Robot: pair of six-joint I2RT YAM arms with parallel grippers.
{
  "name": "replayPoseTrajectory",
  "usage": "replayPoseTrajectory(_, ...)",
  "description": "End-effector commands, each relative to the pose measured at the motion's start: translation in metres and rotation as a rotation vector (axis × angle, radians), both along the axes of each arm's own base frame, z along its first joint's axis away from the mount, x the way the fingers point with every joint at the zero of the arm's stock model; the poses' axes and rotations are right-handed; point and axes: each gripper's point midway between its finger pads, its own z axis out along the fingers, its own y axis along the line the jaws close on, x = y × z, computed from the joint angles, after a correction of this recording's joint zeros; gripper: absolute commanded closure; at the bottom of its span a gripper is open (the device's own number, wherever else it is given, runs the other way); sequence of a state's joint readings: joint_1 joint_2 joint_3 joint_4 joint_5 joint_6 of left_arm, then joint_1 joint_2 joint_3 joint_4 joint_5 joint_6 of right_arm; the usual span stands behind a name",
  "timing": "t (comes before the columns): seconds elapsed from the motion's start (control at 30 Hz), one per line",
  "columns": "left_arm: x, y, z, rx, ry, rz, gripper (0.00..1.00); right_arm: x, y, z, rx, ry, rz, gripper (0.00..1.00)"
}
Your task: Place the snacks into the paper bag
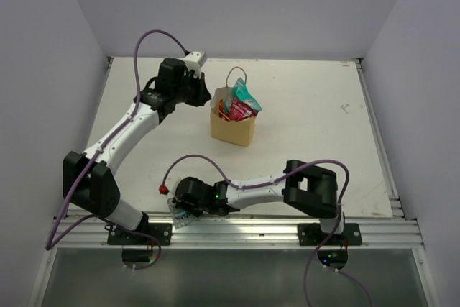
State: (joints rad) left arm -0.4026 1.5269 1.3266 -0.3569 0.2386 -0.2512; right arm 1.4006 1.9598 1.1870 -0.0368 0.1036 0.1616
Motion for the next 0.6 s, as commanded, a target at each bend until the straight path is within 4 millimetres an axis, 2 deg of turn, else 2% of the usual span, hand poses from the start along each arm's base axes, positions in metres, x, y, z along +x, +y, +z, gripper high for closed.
replayPoseTrajectory(0.0,-0.003,0.000,0.019,-0.017,-0.058,-0.005,1.00,0.003,-0.007,-0.005,-0.037,-0.024,-0.047,0.95)
replayPoseTrajectory(0.03,-0.003,0.000,0.019,-0.019,-0.057,-0.006,1.00,0.005,-0.009,0.003,-0.024,-0.032,-0.055,1.00)
replayPoseTrajectory(0.13,-0.003,0.000,0.018,-0.016,-0.057,-0.005,1.00,0.013,-0.019,0.020,-0.004,-0.077,-0.092,1.00)
replayPoseTrajectory(0.2,-0.003,0.000,0.016,-0.016,-0.052,-0.008,1.00,0.024,-0.029,0.050,-0.003,-0.137,-0.134,1.00)
replayPoseTrajectory(0.27,-0.004,0.000,0.016,-0.016,-0.050,-0.009,1.00,0.036,-0.037,0.095,0.027,-0.207,-0.165,1.00)
replayPoseTrajectory(0.37,-0.004,0.000,0.017,-0.016,-0.054,-0.010,1.00,0.062,-0.059,0.165,0.050,-0.354,-0.270,1.00)
replayPoseTrajectory(0.4,-0.004,0.000,0.018,-0.016,-0.056,-0.009,1.00,0.068,-0.072,0.194,0.056,-0.409,-0.280,1.00)
replayPoseTrajectory(0.43,-0.005,0.000,0.017,-0.016,-0.054,-0.009,1.00,0.081,-0.079,0.232,0.099,-0.475,-0.347,1.00)
replayPoseTrajectory(0.47,-0.005,0.000,0.018,-0.018,-0.056,-0.008,1.00,0.092,-0.088,0.252,0.100,-0.517,-0.370,1.00)
replayPoseTrajectory(0.5,-0.005,0.000,0.018,-0.016,-0.056,-0.009,1.00,0.098,-0.096,0.285,0.160,-0.536,-0.412,1.00)
replayPoseTrajectory(0.57,-0.005,0.000,0.019,-0.019,-0.057,-0.009,1.00,0.123,-0.116,0.310,0.160,-0.608,-0.471,1.00)
